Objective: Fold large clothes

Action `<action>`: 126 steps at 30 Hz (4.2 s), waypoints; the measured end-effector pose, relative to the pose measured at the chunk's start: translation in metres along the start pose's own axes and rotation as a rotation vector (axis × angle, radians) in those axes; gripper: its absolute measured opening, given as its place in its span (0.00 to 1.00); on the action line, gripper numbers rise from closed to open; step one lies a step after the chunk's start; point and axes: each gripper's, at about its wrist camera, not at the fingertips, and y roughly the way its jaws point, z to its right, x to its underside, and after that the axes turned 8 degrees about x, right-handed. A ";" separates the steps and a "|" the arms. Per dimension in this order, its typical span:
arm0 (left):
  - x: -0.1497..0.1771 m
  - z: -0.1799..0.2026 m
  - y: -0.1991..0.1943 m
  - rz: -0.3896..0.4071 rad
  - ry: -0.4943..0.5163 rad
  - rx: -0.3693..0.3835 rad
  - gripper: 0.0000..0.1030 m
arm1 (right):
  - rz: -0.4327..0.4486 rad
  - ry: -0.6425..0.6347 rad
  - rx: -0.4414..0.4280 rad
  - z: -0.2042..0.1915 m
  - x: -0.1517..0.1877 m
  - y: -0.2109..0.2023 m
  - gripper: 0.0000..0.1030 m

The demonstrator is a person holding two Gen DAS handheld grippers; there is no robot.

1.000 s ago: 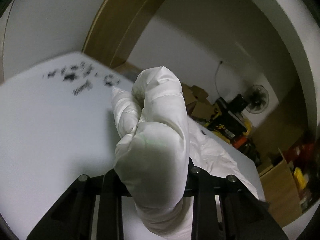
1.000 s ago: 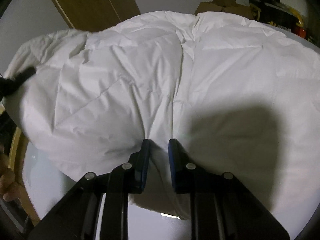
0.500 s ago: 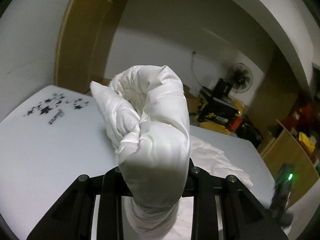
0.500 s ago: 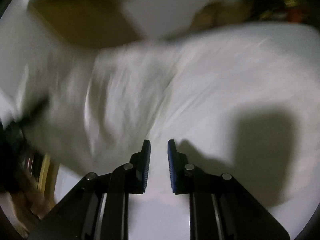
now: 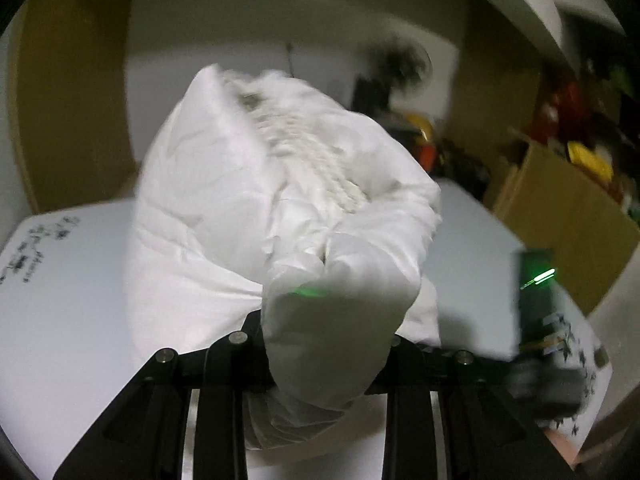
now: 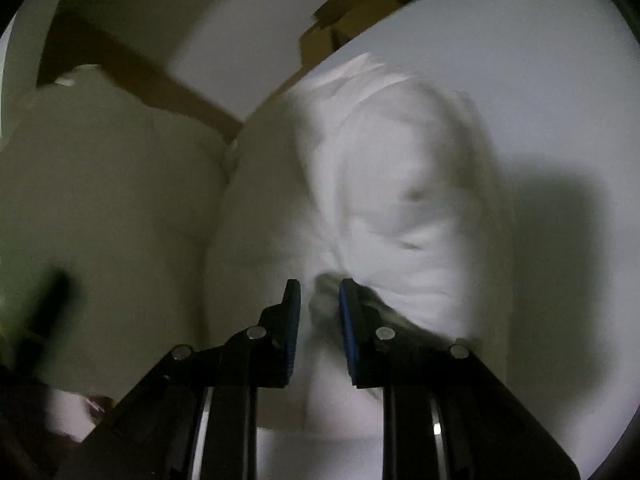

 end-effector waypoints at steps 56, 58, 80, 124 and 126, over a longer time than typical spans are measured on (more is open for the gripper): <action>-0.078 -0.079 -0.007 0.078 -0.060 -0.110 0.99 | -0.166 -0.169 -0.117 0.041 0.004 -0.071 0.11; -0.103 -0.079 0.043 0.026 -0.057 -0.160 0.99 | -0.158 -0.180 -0.108 0.040 0.004 -0.068 0.11; -0.068 -0.085 0.246 -0.176 0.029 -0.325 1.00 | -0.093 -0.264 -0.080 0.025 0.022 -0.046 0.16; -0.080 -0.130 0.277 -0.229 0.005 -0.414 1.00 | 0.133 -0.526 0.488 -0.077 -0.059 0.033 0.86; -0.079 -0.132 0.279 -0.234 0.000 -0.409 1.00 | 0.124 -0.524 0.490 -0.076 -0.061 0.035 0.87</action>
